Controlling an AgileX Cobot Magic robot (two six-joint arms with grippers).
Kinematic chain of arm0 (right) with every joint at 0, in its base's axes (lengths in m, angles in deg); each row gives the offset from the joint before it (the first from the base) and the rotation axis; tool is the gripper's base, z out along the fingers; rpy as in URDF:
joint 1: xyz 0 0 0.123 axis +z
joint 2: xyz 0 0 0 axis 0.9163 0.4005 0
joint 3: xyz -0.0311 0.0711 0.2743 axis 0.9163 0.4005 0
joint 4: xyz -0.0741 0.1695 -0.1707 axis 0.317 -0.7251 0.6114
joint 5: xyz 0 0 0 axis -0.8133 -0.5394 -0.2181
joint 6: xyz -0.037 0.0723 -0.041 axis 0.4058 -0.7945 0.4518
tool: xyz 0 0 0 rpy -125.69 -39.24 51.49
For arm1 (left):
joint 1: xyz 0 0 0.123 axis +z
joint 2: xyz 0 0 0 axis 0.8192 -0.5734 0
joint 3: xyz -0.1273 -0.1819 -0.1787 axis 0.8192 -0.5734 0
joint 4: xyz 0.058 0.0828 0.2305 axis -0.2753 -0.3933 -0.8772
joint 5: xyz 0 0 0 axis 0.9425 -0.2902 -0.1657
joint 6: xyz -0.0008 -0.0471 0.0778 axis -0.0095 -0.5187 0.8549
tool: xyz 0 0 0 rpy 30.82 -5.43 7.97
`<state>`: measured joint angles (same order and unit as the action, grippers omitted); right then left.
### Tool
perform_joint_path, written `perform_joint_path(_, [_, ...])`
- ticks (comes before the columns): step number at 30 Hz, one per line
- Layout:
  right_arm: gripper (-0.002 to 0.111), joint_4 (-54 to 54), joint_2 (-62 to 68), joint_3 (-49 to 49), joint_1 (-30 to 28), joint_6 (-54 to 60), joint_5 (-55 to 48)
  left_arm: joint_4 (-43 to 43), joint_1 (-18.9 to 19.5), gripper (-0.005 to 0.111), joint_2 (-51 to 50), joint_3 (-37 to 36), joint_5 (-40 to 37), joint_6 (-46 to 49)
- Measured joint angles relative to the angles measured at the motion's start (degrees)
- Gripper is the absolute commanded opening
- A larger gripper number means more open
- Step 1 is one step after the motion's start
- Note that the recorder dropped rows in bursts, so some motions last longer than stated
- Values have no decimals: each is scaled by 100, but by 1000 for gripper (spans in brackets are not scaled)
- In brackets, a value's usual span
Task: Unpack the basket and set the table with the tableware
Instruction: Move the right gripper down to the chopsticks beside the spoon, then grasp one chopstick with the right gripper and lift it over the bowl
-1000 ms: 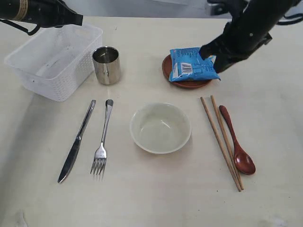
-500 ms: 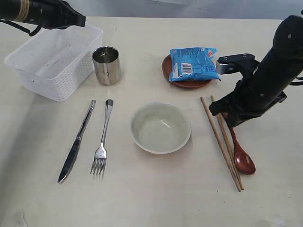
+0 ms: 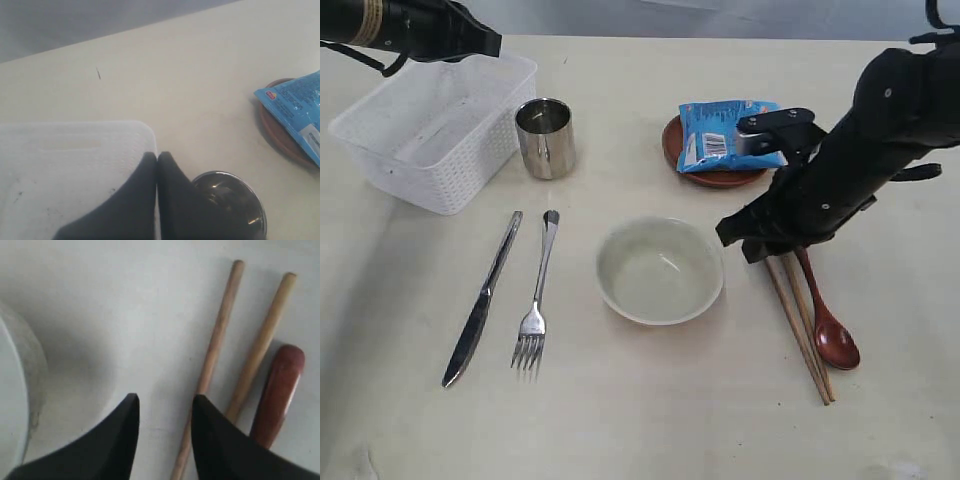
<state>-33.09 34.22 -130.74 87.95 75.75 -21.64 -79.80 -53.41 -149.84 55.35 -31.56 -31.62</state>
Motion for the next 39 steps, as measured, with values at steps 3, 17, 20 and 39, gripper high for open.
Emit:
perform_joint_path(3, [36,0,0,0,72,-27,177,0,0,0,0,0,0,0])
perform_joint_path(17, [36,173,187,0,82,-169,588,0,0,0,0,0,0,0])
perform_joint_path(20, [36,204,346,0,82,-181,689,0,0,0,0,0,0,0])
perform_joint_path(39, [0,341,534,0,82,-506,912,0,0,0,0,0,0,-11])
